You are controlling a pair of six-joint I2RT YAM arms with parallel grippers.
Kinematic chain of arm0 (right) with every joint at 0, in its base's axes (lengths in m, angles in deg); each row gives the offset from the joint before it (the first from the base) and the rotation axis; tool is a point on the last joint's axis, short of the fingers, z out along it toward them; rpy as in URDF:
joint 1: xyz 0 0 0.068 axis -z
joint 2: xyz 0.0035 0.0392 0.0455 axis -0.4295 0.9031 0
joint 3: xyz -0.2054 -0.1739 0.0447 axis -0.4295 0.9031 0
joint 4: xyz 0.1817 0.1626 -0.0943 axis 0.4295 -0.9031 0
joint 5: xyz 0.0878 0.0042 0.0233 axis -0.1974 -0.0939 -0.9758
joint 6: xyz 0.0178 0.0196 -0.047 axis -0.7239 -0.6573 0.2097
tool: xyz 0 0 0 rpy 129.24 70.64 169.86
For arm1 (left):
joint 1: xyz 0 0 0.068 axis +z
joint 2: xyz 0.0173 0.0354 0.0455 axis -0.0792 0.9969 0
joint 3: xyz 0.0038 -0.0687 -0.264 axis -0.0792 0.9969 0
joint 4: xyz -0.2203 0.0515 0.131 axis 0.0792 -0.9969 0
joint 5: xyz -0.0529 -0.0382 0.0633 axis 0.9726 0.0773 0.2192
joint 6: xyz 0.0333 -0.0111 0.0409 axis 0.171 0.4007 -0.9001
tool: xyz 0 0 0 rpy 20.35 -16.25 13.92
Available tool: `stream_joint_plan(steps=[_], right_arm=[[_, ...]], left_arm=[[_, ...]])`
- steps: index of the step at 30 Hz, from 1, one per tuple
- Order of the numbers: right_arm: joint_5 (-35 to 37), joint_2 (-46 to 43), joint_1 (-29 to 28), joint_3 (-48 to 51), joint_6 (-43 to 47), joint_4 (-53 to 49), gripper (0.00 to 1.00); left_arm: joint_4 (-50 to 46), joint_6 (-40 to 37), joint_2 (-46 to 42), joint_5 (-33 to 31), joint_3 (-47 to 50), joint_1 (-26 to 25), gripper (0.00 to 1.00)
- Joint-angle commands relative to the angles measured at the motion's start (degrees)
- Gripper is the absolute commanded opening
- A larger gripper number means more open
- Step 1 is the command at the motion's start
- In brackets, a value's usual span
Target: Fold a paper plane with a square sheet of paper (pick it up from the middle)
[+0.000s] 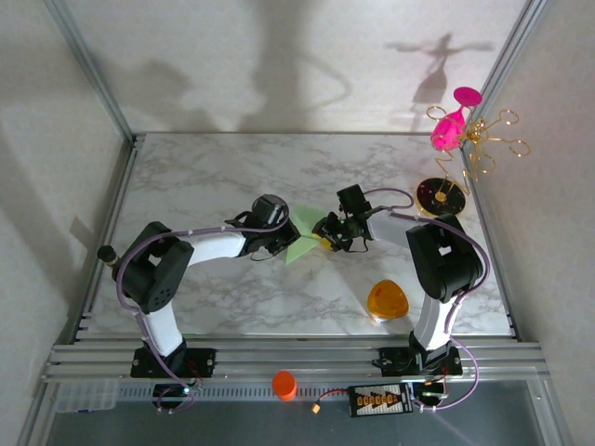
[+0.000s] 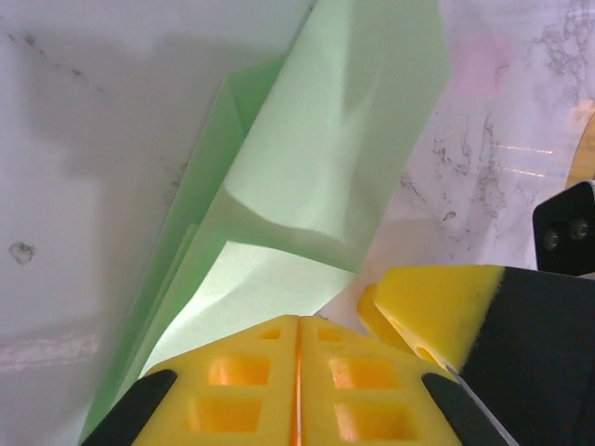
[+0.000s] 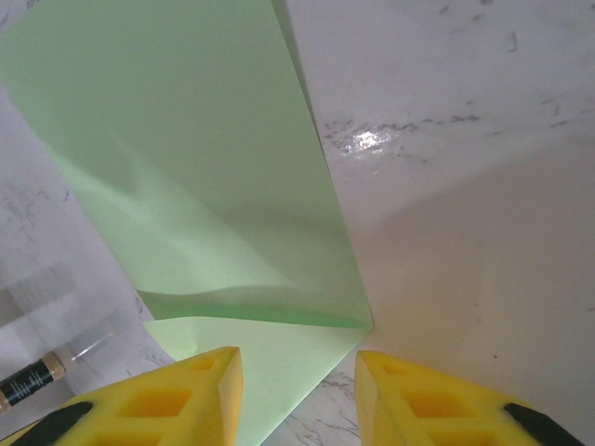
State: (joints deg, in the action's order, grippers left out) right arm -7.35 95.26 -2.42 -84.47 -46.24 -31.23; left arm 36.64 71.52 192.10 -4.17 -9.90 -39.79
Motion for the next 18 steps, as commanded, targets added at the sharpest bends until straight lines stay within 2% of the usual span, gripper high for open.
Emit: stream_joint_plan(steps=[1,13,18], right_arm=[[-0.58,1.1,-0.45,-1.05,0.19,-1.17,0.38],[-0.68,1.44,-0.75,-0.93,0.98,-1.74,0.39],[-0.65,2.36,-1.23,-1.73,1.72,-2.27,0.4]], left_arm=[[-0.48,3.11,-0.73,-1.49,2.83,-0.62,0.08],[-1.91,5.56,3.01,-4.5,4.26,-0.31,0.05],[-0.74,7.52,3.63,-3.12,6.18,0.26,0.05]])
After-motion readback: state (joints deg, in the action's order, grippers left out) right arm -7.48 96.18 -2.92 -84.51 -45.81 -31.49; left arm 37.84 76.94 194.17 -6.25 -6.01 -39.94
